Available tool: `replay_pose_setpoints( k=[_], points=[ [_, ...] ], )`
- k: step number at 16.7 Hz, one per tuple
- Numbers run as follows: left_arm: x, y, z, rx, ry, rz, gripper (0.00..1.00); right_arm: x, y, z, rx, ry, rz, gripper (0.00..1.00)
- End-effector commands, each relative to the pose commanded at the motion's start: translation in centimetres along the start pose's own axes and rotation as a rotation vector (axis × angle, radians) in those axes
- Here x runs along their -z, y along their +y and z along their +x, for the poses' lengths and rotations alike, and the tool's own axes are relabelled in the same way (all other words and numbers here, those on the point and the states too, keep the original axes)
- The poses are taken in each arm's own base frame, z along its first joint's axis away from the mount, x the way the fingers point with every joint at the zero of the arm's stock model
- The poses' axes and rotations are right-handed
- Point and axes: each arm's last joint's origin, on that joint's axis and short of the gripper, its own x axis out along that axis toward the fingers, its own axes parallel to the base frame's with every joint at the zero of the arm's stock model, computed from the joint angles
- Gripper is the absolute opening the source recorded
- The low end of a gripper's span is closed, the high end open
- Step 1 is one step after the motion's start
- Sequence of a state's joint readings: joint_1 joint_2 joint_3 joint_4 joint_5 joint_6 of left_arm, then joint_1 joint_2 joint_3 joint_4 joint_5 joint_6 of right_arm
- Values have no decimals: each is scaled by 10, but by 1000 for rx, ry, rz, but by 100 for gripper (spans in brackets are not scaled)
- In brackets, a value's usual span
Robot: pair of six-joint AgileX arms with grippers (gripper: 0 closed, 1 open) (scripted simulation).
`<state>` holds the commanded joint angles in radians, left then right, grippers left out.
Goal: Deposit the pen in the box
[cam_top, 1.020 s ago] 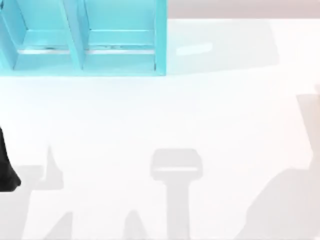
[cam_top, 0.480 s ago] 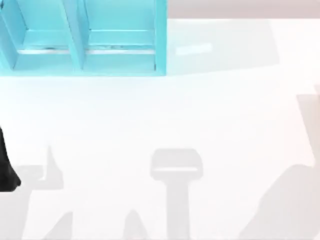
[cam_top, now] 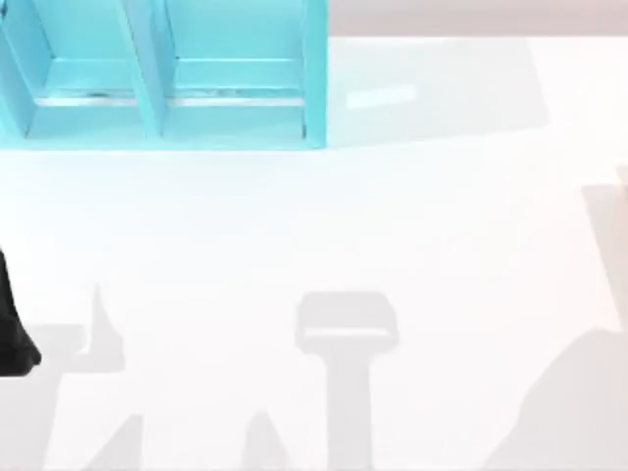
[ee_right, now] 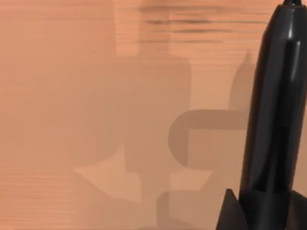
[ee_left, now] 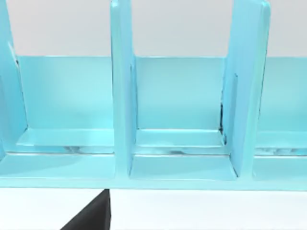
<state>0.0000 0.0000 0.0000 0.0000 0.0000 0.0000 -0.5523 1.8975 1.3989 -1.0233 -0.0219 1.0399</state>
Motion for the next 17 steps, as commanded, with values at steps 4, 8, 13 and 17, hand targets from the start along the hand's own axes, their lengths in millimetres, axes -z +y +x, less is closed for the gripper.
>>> replay_pose_setpoints(
  k=[4, 8, 13, 17],
  points=[
    [0, 0, 0, 0, 0, 0, 100, 0, 0, 0, 0, 0, 0, 45],
    [0, 0, 0, 0, 0, 0, 100, 0, 0, 0, 0, 0, 0, 75],
    [0, 0, 0, 0, 0, 0, 100, 0, 0, 0, 0, 0, 0, 100],
    [0, 0, 0, 0, 0, 0, 100, 0, 0, 0, 0, 0, 0, 100]
  ],
)
